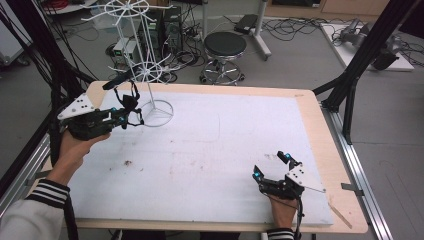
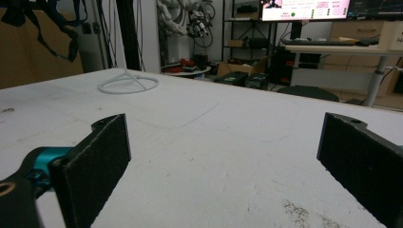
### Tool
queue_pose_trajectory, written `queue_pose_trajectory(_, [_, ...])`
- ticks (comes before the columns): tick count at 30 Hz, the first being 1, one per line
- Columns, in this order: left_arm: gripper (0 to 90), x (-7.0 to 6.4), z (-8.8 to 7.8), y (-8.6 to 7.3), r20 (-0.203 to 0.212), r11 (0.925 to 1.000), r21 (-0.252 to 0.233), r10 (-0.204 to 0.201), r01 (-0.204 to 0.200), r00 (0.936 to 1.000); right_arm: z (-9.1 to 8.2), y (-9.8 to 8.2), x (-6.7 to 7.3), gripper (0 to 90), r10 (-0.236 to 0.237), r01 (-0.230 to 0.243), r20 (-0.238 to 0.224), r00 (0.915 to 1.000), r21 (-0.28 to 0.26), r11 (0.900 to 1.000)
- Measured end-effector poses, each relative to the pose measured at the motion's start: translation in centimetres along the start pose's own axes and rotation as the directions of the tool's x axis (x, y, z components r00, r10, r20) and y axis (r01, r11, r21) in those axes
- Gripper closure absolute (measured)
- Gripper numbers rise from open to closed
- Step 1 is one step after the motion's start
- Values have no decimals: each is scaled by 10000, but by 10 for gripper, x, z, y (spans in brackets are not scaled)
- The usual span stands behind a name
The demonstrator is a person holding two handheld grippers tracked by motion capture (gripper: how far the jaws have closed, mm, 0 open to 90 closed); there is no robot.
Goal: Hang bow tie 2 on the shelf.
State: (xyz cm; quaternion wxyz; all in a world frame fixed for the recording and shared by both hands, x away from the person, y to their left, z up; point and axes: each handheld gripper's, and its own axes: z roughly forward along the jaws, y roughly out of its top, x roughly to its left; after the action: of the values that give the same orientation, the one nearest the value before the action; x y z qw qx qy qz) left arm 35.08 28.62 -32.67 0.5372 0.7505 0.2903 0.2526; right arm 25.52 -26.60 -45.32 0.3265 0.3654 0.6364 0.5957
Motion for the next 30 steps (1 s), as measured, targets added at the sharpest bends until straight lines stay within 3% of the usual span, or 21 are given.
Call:
queue_pose_trajectory(4, [765,1,-2,5,-160,9995,-248,-201,197,9997,0,0,0,29,9,-9,13,10000,12,10000])
queue_pose_trajectory(14, [765,-1,-4,20,-401,9986,-528,-102,81,9991,0,0,0,30,14,-14,17,10000,21,10000])
queue_pose_trajectory(30, [765,-9,-2,35,125,9976,-625,305,-296,9995,0,0,0,29,42,-42,14,10000,31,10000])
